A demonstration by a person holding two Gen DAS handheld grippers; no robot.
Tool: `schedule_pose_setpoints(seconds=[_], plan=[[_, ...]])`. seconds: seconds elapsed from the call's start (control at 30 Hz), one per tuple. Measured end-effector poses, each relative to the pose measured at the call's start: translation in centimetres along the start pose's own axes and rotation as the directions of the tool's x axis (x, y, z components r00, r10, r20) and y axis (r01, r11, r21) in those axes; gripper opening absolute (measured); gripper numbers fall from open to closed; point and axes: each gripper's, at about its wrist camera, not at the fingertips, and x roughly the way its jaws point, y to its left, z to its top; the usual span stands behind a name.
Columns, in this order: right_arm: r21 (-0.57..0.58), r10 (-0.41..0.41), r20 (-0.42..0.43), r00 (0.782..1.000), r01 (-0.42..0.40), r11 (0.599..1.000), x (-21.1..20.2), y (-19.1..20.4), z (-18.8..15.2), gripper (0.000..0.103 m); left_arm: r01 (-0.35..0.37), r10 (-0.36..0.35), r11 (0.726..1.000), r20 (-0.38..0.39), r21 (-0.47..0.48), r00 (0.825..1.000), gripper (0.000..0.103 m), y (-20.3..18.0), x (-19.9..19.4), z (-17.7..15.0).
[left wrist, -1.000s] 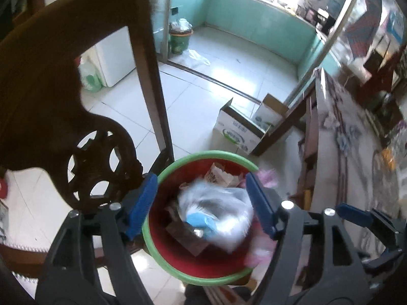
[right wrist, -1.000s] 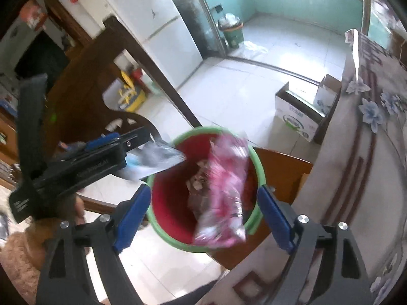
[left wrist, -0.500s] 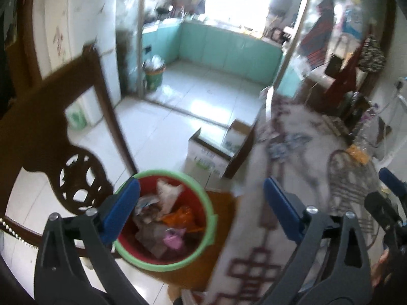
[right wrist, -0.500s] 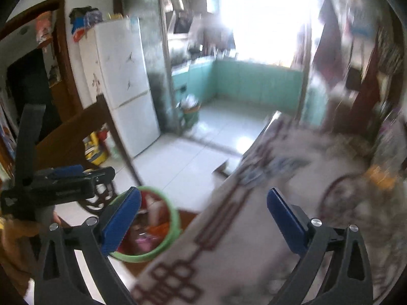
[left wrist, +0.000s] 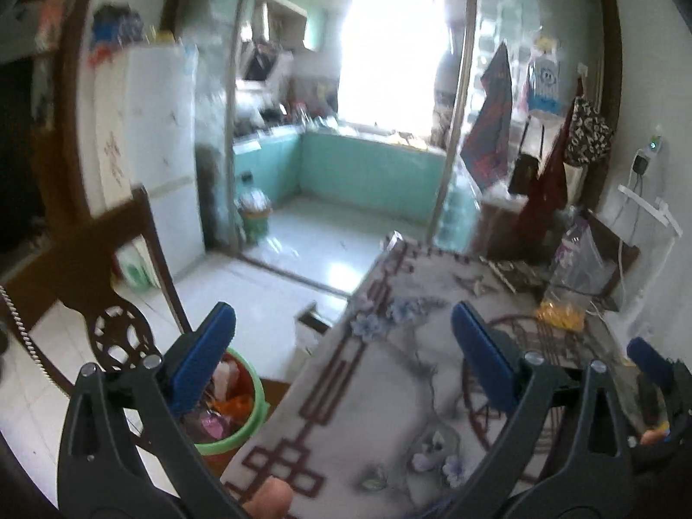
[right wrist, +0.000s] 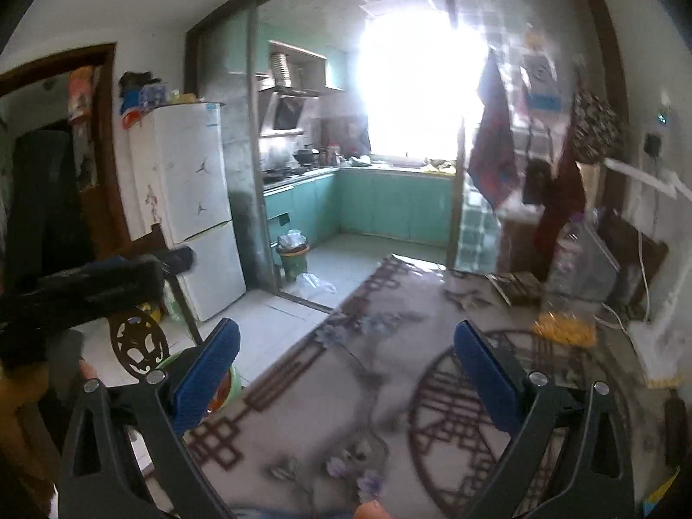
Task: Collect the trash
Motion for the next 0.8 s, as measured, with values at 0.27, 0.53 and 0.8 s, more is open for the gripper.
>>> schedule_pose_setpoints(seconds=[0.27,0.53,0.8], plan=[[0.058,-0.093,-0.002,0.996,0.093,0.994,-2.0,-3.4,0.3,0.096,0.062,-0.062,0.998,-0.001,0.027,0.998,0.098,-4.7,-2.6,1.4],[0.062,-0.118,-0.008,0.993,0.119,0.991,-2.0,-4.7,0.3,0.096,0.058,-0.056,0.997,-0.033,0.048,0.998,0.098,-6.1,-3.1,1.8],[0.051,-0.104,-0.02,0.994,0.105,0.993,-1.5,-4.6,0.5,0.096,0.014,-0.012,1.0,-0.06,0.021,0.998,0.098,-5.4,-2.8,1.5]])
